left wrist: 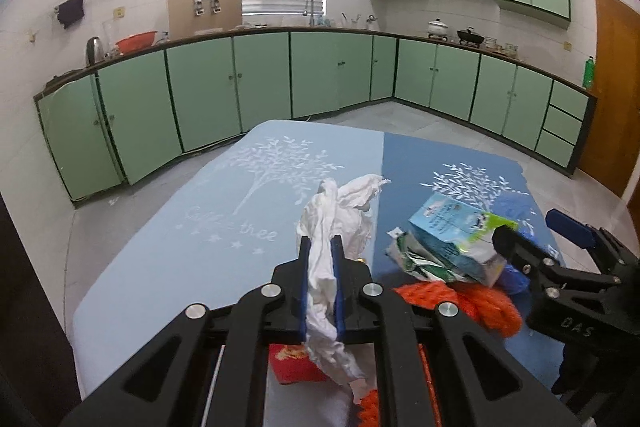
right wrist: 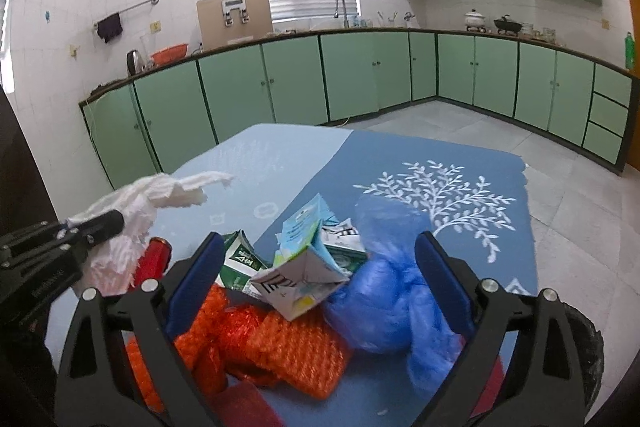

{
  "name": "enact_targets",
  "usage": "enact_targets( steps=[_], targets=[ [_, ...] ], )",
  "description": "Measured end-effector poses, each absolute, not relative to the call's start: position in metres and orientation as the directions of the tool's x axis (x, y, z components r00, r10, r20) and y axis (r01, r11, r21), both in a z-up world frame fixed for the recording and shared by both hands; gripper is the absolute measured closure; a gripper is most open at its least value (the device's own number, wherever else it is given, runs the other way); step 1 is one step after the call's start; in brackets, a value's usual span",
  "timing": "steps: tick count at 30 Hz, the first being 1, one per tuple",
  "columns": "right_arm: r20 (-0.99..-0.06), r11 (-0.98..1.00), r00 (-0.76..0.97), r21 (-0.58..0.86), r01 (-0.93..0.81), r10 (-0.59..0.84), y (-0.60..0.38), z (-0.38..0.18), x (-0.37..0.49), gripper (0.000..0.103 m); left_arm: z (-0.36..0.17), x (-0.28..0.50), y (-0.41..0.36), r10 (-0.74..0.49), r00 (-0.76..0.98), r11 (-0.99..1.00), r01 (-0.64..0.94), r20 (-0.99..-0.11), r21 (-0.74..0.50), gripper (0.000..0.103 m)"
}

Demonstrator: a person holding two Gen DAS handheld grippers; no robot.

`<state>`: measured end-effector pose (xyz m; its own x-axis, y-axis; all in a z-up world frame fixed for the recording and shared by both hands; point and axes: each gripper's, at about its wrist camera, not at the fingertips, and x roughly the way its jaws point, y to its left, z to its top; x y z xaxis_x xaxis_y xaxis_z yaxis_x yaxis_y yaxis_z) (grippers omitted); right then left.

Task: Collect trash
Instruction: 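Grasp the white milk carton with the right gripper and lift it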

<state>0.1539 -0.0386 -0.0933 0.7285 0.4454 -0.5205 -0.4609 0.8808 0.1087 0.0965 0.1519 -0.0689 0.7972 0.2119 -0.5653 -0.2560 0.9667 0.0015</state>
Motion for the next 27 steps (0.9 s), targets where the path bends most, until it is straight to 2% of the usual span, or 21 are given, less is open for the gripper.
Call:
enact_targets(
  steps=[2, 6, 16, 20, 27],
  targets=[
    [-0.533, 0.878, 0.721, 0.095, -0.469, 0.443, -0.033, -0.097, 0.158, 0.011, -0.070, 0.099, 0.156, 0.215, 0.795, 0.965, -0.263, -0.567, -0.003, 0.093],
    [-0.564, 0.863, 0.691, 0.079, -0.499, 0.452, -0.025, -0.105, 0.164, 0.022, -0.073, 0.105, 0.162, 0.215, 0.792, 0.963, -0.269, -0.571, -0.011, 0.093],
    [-0.623, 0.853, 0.659, 0.027, -0.521, 0.422, -0.016, -0.120, 0.172, 0.033, -0.082, 0.112, 0.168, 0.199, 0.780, 0.964, -0.266, -0.593, -0.027, 0.093],
    [-0.645, 0.846, 0.637, 0.028, -0.533, 0.422, -0.014, -0.124, 0.176, 0.047, -0.084, 0.114, 0.167, 0.194, 0.775, 0.964, -0.263, -0.601, -0.028, 0.093],
    [-0.596, 0.834, 0.643, 0.085, -0.546, 0.481, -0.024, -0.108, 0.170, 0.047, -0.079, 0.114, 0.166, 0.190, 0.781, 0.966, -0.257, -0.595, -0.028, 0.093]
  ],
)
